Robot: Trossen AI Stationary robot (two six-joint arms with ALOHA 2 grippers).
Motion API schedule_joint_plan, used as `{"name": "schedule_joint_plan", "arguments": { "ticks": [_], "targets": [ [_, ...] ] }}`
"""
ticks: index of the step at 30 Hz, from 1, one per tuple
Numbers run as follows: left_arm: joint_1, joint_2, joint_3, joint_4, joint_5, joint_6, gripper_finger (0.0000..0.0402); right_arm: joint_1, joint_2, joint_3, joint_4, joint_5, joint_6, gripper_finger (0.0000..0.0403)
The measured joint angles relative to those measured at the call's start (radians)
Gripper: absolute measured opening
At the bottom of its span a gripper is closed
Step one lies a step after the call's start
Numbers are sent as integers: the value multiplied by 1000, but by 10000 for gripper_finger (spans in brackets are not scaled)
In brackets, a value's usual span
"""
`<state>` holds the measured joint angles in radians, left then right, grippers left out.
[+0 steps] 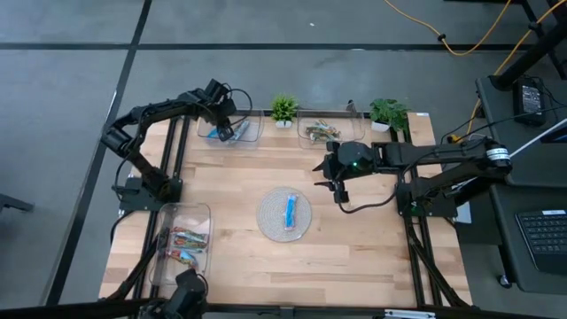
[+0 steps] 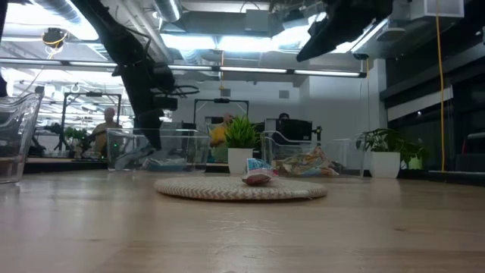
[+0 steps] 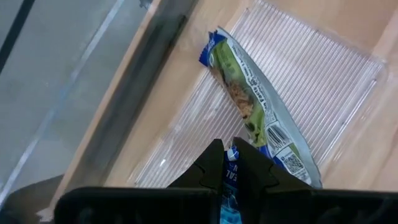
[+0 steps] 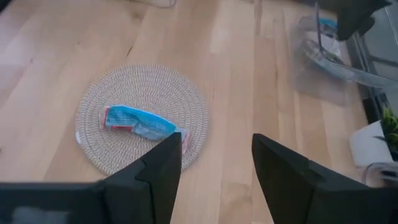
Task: Pick and place Granola Bars by type
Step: Put the blue granola bar into the top left transparent bin, then put the red granola bar into the bottom transparent bin
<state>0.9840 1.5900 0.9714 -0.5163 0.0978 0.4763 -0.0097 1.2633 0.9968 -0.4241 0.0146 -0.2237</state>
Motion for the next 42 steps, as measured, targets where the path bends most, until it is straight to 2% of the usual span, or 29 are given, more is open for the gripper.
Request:
{"name": "schedule_joint_plan", "arguments": {
  "ticks": [7, 15, 21, 26, 30, 34, 38, 42],
  "targets": [
    [0, 40, 0, -3, 0, 2, 25, -3, 1, -78, 63, 0, -21, 197],
    [-2, 40, 9, -32, -9, 25, 104, -3, 0, -87, 71, 0, -21, 197],
    [-24, 24, 122, -186, -21, 27, 165, -3, 3, -87, 68, 0, -22, 197],
    [-69, -43, 223, -265, -27, 4, 183, -3, 3, -87, 57, -15, -21, 197],
    [-138, -135, 261, -323, -17, -7, 184, -2, 22, -87, 38, -84, -48, 197],
    [-232, -249, 262, -348, 63, -48, 184, 24, 81, -86, 28, -146, -123, 197],
    [-359, -364, 262, -359, 92, -125, 184, 48, 167, -86, 45, -145, -208, 197],
    [-493, -456, 262, -357, 87, -184, 184, 52, 262, -71, 70, -74, -230, 197]
  ]
}}
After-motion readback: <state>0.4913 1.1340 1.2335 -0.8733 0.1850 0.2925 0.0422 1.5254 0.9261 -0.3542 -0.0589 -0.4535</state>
